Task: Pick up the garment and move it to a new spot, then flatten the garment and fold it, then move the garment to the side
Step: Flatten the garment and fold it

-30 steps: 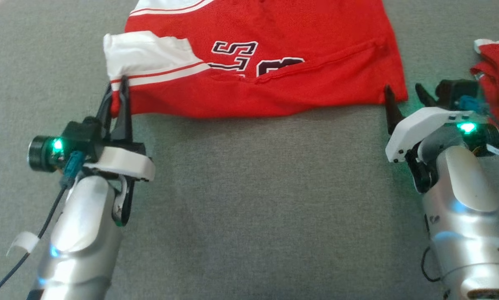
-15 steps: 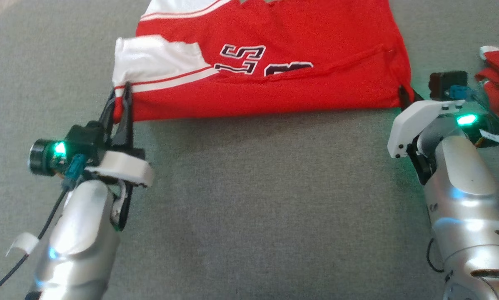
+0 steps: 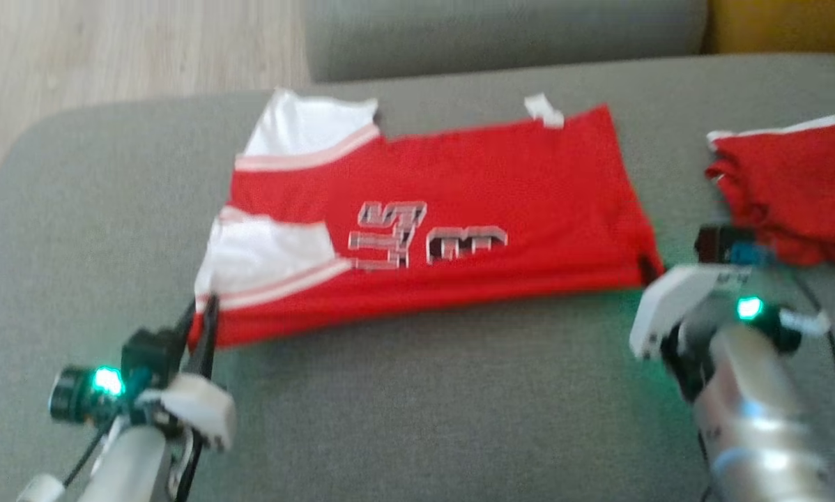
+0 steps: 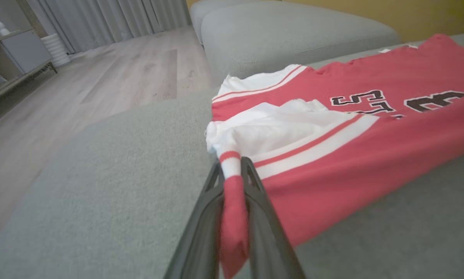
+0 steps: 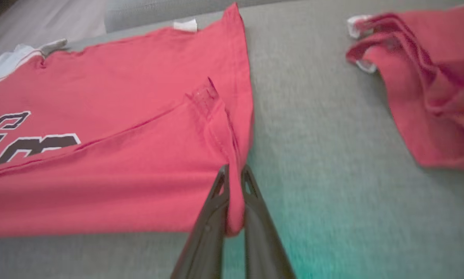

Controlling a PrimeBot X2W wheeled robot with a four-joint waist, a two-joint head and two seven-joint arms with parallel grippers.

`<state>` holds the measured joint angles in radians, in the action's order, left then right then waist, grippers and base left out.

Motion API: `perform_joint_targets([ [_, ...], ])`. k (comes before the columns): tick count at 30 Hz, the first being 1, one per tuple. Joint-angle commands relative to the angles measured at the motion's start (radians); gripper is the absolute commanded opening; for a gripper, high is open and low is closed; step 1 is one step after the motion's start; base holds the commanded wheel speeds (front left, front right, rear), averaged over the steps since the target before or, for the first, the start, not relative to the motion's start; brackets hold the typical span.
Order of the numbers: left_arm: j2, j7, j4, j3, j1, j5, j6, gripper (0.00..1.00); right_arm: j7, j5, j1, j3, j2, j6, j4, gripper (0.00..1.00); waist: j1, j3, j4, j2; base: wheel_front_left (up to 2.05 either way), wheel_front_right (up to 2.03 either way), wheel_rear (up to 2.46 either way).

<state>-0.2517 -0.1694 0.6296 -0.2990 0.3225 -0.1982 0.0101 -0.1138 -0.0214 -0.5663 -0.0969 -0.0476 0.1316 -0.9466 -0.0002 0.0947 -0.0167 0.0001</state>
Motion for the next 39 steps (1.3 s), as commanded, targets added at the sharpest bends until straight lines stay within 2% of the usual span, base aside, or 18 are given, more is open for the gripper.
perform_joint_targets([
  [1,-0.053,0.006,-0.031,0.034,0.002,-0.014,0.000,0.00,-0.007,-0.010,0.005,0.025,-0.003,-0.001,0.039,0.00,0.0002,-0.061,-0.024,-0.0001,0.00,0.00,0.00],
  [8,-0.073,0.103,-0.151,-0.001,-0.141,-0.028,0.019,0.00,-0.087,-0.060,0.188,0.039,-0.003,-0.001,0.213,0.00,0.0002,-0.118,-0.042,-0.0001,0.00,0.00,0.00],
  [13,-0.065,0.140,-0.240,-0.006,-0.194,-0.042,-0.001,0.00,-0.110,-0.116,0.303,0.072,-0.003,-0.001,0.376,0.00,0.0002,-0.108,-0.050,-0.0001,0.00,0.00,0.00],
  [14,-0.063,0.145,-0.251,-0.005,-0.199,-0.047,-0.004,0.00,-0.108,-0.126,0.317,0.077,-0.003,-0.001,0.404,0.38,0.0002,-0.101,-0.054,-0.0001,0.00,0.00,0.00],
  [15,-0.059,0.150,-0.260,-0.003,-0.201,-0.054,-0.007,0.00,-0.100,-0.130,0.327,0.074,-0.003,-0.001,0.430,1.00,0.0002,-0.096,-0.055,-0.0001,0.00,0.00,0.00],
  [16,-0.055,0.152,-0.269,-0.001,-0.200,-0.058,-0.012,0.33,-0.090,-0.129,0.334,0.074,-0.003,-0.001,0.452,1.00,0.0002,-0.090,-0.056,-0.0001,0.00,0.00,0.00],
  [17,-0.052,0.148,-0.280,0.003,-0.196,-0.058,-0.020,0.57,-0.078,-0.128,0.339,0.076,-0.003,-0.001,0.473,1.00,0.0002,-0.084,-0.055,-0.0001,0.00,0.00,0.00],
  [18,-0.049,0.140,-0.290,0.008,-0.190,-0.059,-0.029,1.00,-0.060,-0.130,0.342,0.074,-0.003,-0.001,0.493,1.00,0.0002,-0.077,-0.055,-0.0001,0.00,0.00,0.00],
  [20,-0.039,0.106,-0.312,0.022,-0.173,-0.059,-0.050,1.00,-0.005,-0.140,0.346,0.070,-0.003,-0.001,0.534,1.00,0.0002,-0.065,-0.052,-0.0001,0.00,0.00,0.00],
  [21,-0.020,0.052,-0.333,0.043,-0.154,-0.074,-0.066,1.00,0.053,-0.176,0.351,0.083,-0.003,-0.001,0.565,1.00,0.0002,-0.053,-0.049,-0.0001,0.00,0.00,0.00],
  [23,0.012,-0.008,-0.343,0.074,-0.142,-0.122,-0.060,1.00,0.129,-0.221,0.358,0.096,-0.003,-0.001,0.592,1.00,0.0002,-0.045,-0.046,-0.0001,0.00,0.00,0.00],
  [28,0.041,-0.084,-0.359,0.104,-0.114,-0.134,-0.041,1.00,0.300,-0.276,0.380,0.147,-0.003,-0.001,0.623,1.00,0.0002,-0.015,-0.051,-0.0001,0.00,0.00,0.00],
  [31,0.050,-0.090,-0.371,0.111,-0.098,-0.122,-0.034,1.00,0.331,-0.274,0.379,0.166,-0.003,-0.001,0.625,1.00,0.0002,0.003,-0.056,-0.0001,0.00,0.00,0.00],
  [34,0.055,-0.092,-0.398,0.113,-0.063,-0.090,-0.009,1.00,0.353,-0.279,0.365,0.180,-0.003,-0.001,0.626,1.00,0.0002,0.037,-0.064,-0.0001,0.00,0.00,0.00],
  [39,0.002,-0.088,-0.350,0.073,0.065,-0.021,0.049,1.00,0.367,-0.283,0.322,0.195,-0.003,-0.001,0.626,1.00,0.0002,0.107,-0.094,-0.0001,0.00,0.00,0.00],
])
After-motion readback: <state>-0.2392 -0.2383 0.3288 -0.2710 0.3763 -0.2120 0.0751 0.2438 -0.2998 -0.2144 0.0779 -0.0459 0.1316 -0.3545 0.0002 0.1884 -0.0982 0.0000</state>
